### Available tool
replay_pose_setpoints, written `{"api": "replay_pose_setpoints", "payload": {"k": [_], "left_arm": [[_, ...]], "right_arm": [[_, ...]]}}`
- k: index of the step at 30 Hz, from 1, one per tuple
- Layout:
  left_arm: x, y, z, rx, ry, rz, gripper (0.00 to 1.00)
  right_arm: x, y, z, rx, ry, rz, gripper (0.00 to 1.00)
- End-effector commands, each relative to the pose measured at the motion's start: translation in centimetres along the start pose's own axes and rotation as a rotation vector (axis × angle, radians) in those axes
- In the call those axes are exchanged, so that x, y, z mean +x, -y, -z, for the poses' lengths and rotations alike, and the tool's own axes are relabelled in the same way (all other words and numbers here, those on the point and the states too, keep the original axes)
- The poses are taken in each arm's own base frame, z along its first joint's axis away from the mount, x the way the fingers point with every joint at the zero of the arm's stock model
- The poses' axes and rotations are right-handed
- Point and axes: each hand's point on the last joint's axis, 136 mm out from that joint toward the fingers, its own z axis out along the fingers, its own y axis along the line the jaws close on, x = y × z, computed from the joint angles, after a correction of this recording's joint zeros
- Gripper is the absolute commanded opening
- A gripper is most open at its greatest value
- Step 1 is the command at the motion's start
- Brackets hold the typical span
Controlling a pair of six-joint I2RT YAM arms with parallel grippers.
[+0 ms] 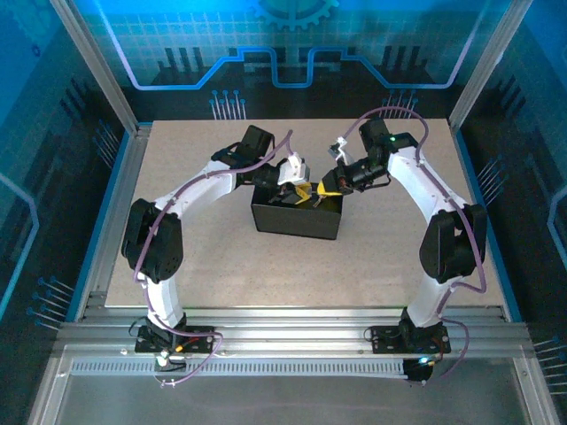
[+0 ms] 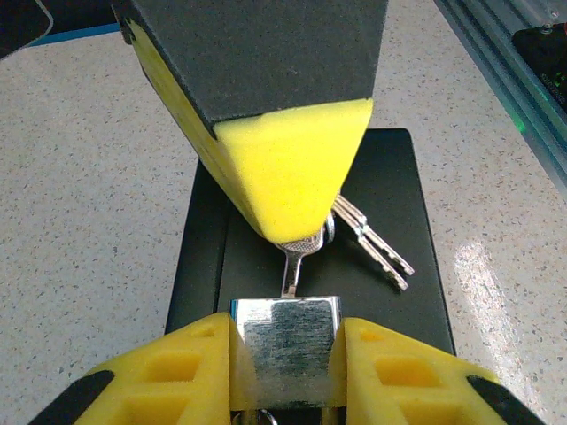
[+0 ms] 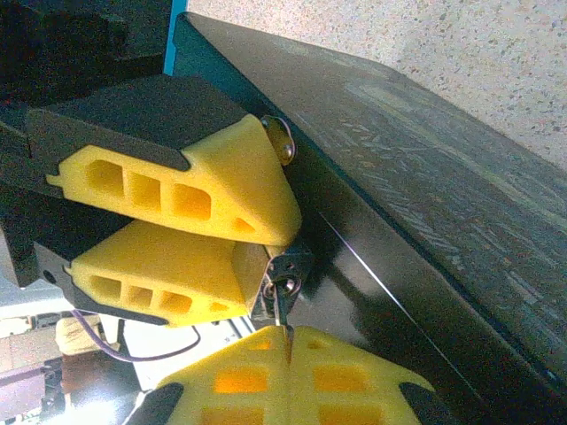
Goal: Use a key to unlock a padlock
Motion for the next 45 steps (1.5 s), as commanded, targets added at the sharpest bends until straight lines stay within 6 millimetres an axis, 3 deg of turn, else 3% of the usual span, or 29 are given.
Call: {"api": "replay_pose_setpoints", "payload": {"k": [1, 6, 15, 21, 45], "left_arm": [[-2.0, 0.2, 0.7, 0.005, 0.074, -0.051, 0.00], [-1.1, 0.4, 0.8, 0.011, 0.049, -0.041, 0.00], [-0.9, 0.8, 1.0, 0.030, 0.038, -0.032, 0.00], [-0.9, 0.8, 1.0, 0.037, 0.035, -0.028, 0.00], [-1.4, 1.0, 1.2, 0.038, 0.056, -0.032, 0.00]], "right_arm": [[1.0, -0.6, -0.2, -0.026, -0.030, 0.018, 0.00], [1.2, 0.1, 1.1, -0.030, 0.008, 0.000, 0.00], [1.1, -0.1, 1.4, -0.056, 0.028, 0.013, 0.00], [1.0, -1.3, 1.0, -0.083, 0.030, 0.050, 0.00], [1.0, -0.6, -0.6, -0.058, -0.011, 0.042, 0.00]]}}
